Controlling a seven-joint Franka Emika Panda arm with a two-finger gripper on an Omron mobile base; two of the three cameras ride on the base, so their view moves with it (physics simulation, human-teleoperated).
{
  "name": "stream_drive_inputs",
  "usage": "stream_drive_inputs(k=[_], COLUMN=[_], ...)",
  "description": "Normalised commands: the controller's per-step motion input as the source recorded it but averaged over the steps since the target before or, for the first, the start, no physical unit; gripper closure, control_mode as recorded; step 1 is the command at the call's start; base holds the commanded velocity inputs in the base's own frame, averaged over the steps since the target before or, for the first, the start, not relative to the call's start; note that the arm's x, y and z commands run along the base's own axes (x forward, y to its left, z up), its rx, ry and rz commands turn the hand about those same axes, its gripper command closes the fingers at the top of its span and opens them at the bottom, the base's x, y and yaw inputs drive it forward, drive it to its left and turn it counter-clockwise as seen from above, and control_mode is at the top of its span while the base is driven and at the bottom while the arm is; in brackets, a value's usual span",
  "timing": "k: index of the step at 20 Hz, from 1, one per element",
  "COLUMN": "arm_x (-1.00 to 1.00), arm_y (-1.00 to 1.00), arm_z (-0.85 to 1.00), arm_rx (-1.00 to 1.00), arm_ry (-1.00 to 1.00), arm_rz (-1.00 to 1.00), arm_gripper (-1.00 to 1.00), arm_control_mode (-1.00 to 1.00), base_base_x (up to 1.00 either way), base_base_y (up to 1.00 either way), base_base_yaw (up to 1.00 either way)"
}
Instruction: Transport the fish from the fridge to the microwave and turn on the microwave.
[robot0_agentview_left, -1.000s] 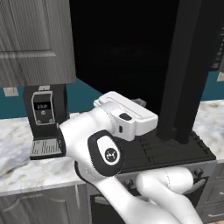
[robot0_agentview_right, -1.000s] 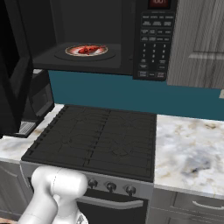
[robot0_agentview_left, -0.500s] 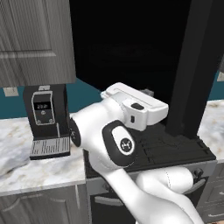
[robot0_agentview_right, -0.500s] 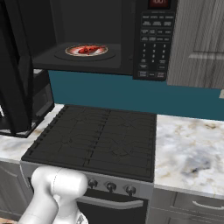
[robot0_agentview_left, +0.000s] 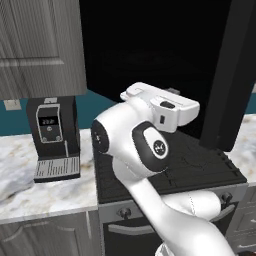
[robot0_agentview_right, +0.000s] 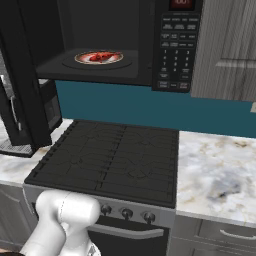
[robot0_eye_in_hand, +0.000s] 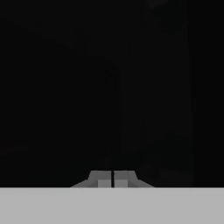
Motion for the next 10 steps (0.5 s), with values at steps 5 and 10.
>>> stream_drive_inputs(k=[5, 10], arm_x=[0.29, 0.30], arm_y=[-0.14, -0.17], arm_z=[0.14, 0.17], arm_rx=[0.00, 0.00], arm_ry=[0.00, 0.02], arm_rz=[0.11, 0.15], arm_gripper=[1.00, 1.00], arm_control_mode=[-1.00, -1.00], base_base_x=[0.00, 0.00], base_base_y=[0.00, 0.00], base_base_yaw=[0.00, 0.00])
